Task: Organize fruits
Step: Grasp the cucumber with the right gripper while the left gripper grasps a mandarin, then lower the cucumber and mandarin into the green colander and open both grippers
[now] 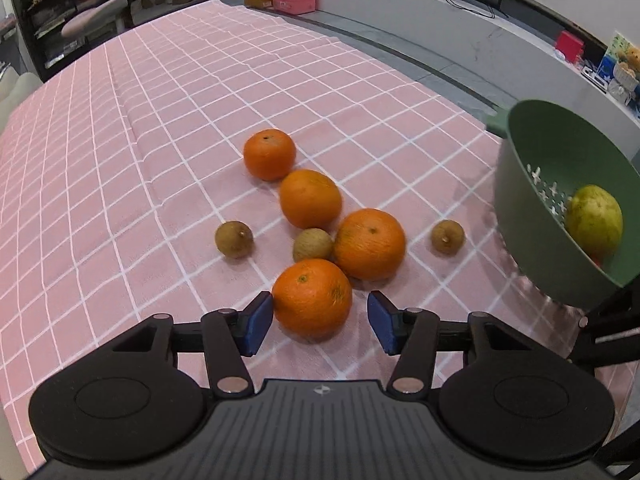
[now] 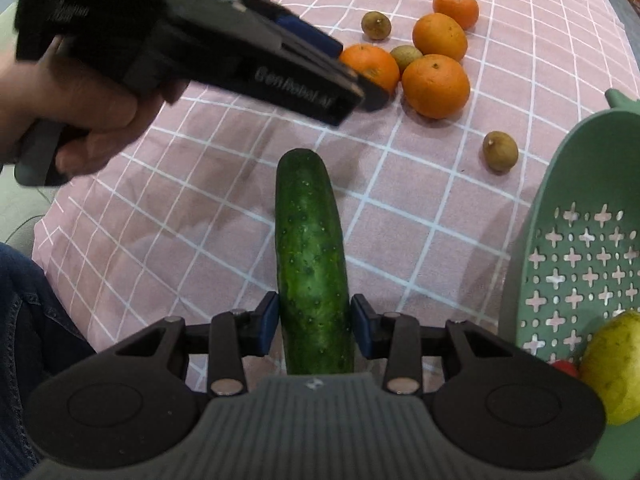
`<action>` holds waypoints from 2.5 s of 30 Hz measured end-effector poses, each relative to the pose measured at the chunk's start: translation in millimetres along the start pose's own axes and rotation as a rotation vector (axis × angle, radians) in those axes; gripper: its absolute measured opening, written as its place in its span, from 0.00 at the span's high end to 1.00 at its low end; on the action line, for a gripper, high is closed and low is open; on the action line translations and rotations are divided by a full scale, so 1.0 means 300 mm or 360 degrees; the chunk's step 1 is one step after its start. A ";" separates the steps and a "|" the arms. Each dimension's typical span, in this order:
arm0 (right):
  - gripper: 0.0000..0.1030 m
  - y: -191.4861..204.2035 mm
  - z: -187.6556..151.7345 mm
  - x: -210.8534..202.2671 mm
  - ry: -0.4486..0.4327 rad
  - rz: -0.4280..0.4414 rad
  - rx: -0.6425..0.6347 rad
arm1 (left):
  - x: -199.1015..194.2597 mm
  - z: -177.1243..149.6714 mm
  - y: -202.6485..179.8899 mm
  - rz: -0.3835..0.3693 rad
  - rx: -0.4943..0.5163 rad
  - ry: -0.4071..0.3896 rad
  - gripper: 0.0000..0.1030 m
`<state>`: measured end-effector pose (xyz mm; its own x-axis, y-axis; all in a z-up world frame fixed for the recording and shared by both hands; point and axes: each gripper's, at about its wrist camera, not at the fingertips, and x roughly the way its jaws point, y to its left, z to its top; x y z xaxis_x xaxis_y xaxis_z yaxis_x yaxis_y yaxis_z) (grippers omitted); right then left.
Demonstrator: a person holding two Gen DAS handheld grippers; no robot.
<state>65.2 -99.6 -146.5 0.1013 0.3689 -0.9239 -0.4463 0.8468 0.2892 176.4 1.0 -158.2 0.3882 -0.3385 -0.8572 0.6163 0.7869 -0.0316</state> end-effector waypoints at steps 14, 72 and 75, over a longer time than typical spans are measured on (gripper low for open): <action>0.66 -0.007 -0.007 -0.005 -0.0032 0.0041 0.0002 | 0.029 -0.003 0.029 -0.0035 -0.0070 0.0006 0.48; 0.67 -0.512 -0.028 -0.503 -0.0276 -0.0267 -0.0436 | -0.139 0.176 -0.606 -0.0022 0.0355 -0.0048 0.49; 0.67 -0.530 -0.026 -0.465 -0.0220 -0.0242 -0.0495 | -0.101 0.187 -0.611 -0.0022 0.0370 -0.0011 0.49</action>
<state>115.2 -288.8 -65.5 0.2966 0.3140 -0.9019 -0.6637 0.7468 0.0417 89.9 -162.0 -97.7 0.3830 -0.3525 -0.8538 0.7625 0.6425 0.0767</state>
